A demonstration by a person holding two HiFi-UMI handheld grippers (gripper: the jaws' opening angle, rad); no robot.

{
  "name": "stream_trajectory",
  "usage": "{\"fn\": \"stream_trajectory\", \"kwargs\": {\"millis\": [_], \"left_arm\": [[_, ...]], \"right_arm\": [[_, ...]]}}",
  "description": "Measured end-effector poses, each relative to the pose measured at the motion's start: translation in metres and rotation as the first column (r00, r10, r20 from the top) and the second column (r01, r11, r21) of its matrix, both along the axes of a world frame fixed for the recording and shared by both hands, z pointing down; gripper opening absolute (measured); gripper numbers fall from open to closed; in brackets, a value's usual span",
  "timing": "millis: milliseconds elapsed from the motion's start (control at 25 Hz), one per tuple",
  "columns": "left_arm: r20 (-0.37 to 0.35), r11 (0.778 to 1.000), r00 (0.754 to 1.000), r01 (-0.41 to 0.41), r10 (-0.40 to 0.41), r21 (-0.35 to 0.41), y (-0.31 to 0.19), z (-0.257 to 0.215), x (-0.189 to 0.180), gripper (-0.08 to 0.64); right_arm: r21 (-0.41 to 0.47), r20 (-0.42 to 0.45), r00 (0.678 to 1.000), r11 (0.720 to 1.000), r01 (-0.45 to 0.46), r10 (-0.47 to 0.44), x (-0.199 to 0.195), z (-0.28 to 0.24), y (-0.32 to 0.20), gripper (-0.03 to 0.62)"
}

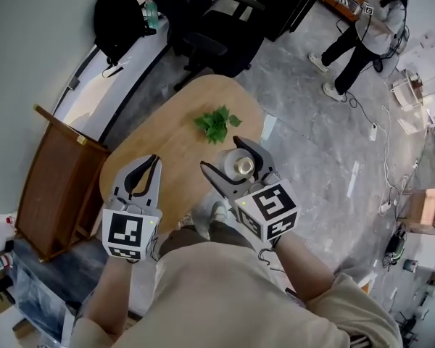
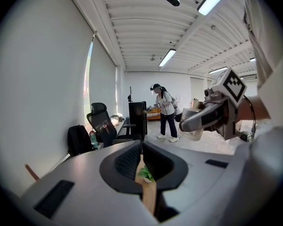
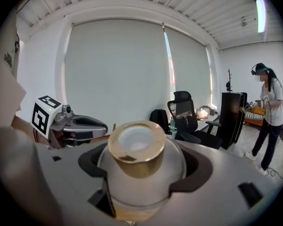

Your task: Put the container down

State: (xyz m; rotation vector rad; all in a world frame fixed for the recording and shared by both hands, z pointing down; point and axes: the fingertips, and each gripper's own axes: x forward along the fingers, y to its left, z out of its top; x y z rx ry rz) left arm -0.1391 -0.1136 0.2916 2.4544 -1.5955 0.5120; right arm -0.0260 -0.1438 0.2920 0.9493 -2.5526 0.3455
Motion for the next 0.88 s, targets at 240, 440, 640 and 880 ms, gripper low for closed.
{"fn": "stream_trajectory", "kwargs": {"millis": [240, 440, 640, 880], "left_arm": [[0.011, 0.999, 1.000, 0.015, -0.015, -0.038, -0.013, 0.041, -0.006, 0.018], [-0.025, 0.998, 1.000, 0.007, -0.009, -0.062, -0.024, 0.079, -0.006, 0.018], [-0.017, 0.992, 1.000, 0.011, -0.013, -0.128, -0.037, 0.130, -0.004, 0.018], [-0.045, 0.984, 0.999, 0.016, -0.025, -0.175, -0.049, 0.187, -0.001, 0.018]], "right_arm": [[-0.067, -0.032, 0.999, 0.998, -0.019, 0.016, -0.010, 0.061, -0.021, 0.340], [-0.100, -0.071, 0.997, 0.995, -0.030, 0.023, -0.018, 0.119, -0.039, 0.339], [-0.145, -0.098, 0.995, 0.989, -0.037, 0.023, -0.023, 0.177, -0.050, 0.339], [-0.201, -0.116, 0.993, 0.978, -0.049, 0.026, -0.027, 0.244, -0.057, 0.339]]}}
